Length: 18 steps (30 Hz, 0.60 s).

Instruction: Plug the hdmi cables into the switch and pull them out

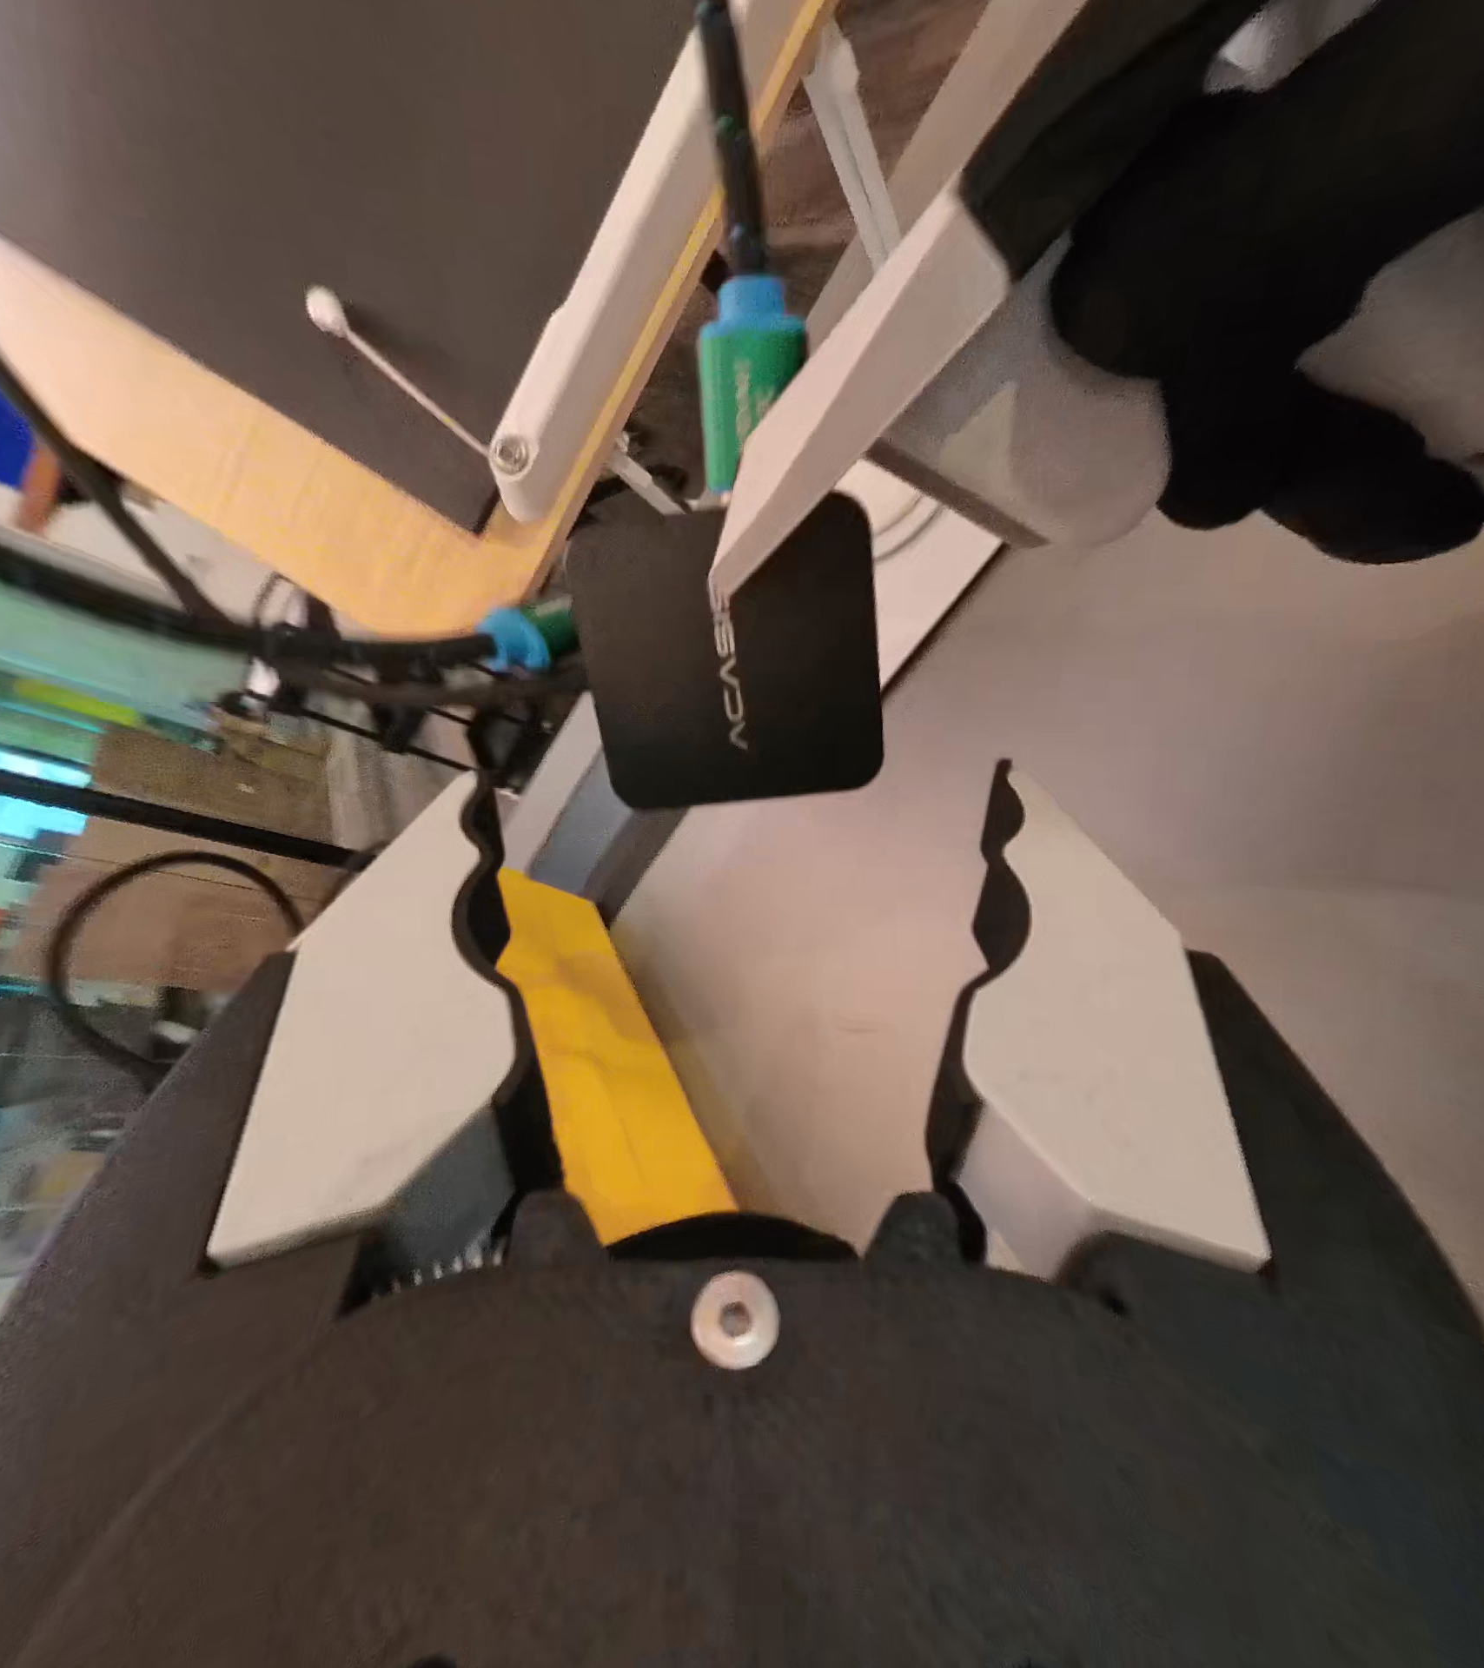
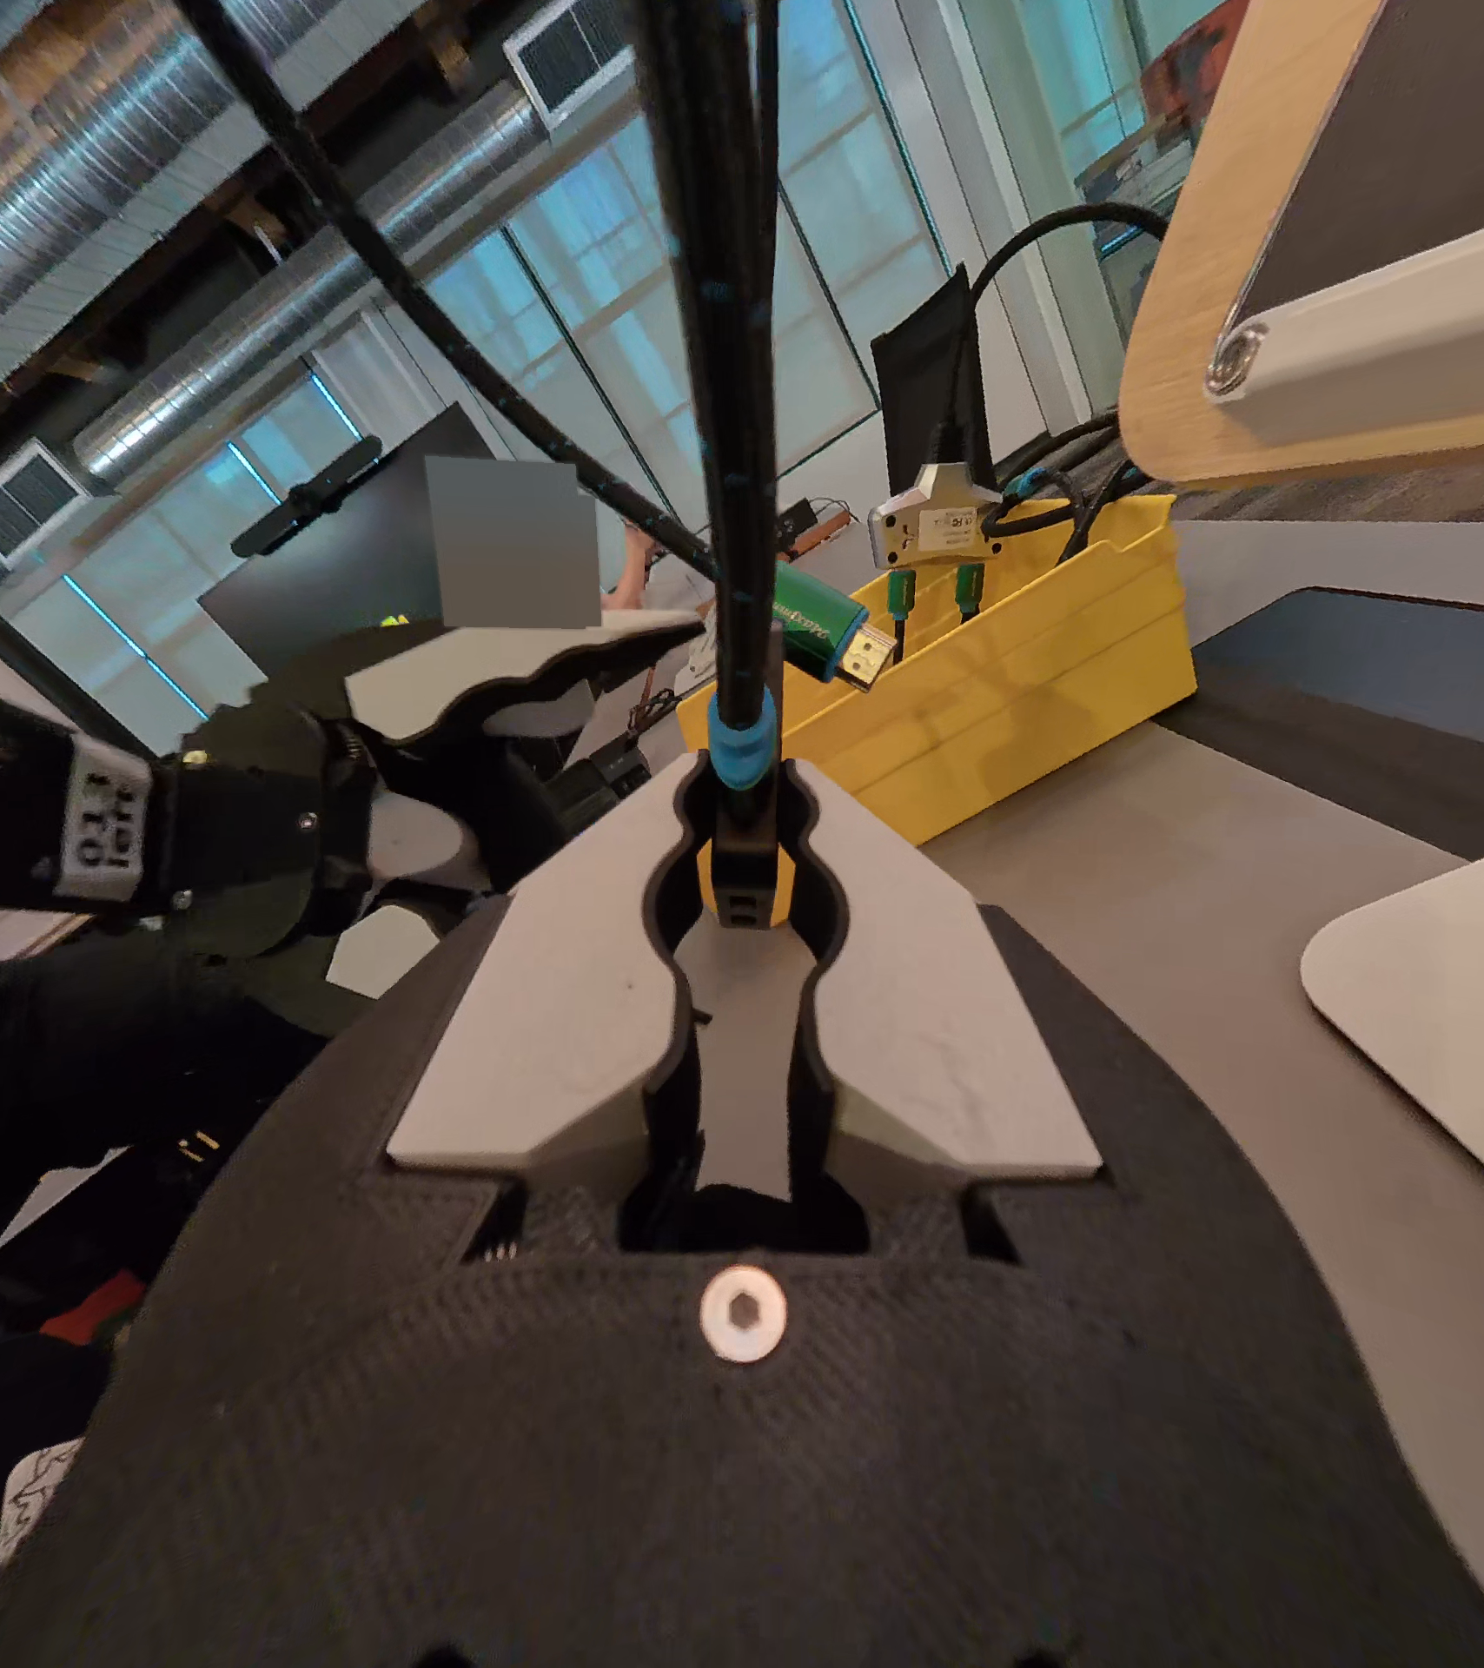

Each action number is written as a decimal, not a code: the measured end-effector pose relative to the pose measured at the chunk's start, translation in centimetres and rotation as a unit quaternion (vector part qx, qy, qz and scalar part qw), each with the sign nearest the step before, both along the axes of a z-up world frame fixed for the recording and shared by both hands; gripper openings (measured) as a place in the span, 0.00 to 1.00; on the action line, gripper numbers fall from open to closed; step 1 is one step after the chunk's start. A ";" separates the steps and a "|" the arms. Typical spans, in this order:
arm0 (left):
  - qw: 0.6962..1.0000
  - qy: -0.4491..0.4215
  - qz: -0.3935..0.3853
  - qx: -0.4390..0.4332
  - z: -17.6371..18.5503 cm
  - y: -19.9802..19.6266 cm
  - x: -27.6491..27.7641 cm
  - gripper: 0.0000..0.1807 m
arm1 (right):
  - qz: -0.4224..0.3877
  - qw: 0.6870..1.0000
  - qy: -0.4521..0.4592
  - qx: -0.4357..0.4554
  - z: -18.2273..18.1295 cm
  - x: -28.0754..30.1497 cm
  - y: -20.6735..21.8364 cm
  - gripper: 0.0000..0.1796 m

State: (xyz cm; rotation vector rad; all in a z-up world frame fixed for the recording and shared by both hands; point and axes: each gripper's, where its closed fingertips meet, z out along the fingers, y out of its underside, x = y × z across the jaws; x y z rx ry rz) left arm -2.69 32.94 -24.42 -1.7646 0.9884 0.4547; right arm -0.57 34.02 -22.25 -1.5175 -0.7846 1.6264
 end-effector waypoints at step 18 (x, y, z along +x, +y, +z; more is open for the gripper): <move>0.997 -0.066 0.002 -0.041 -1.3 1.6 0.0 0.46 | 0.075 0.995 0.043 -0.058 0.6 -1.3 -2.3 0.07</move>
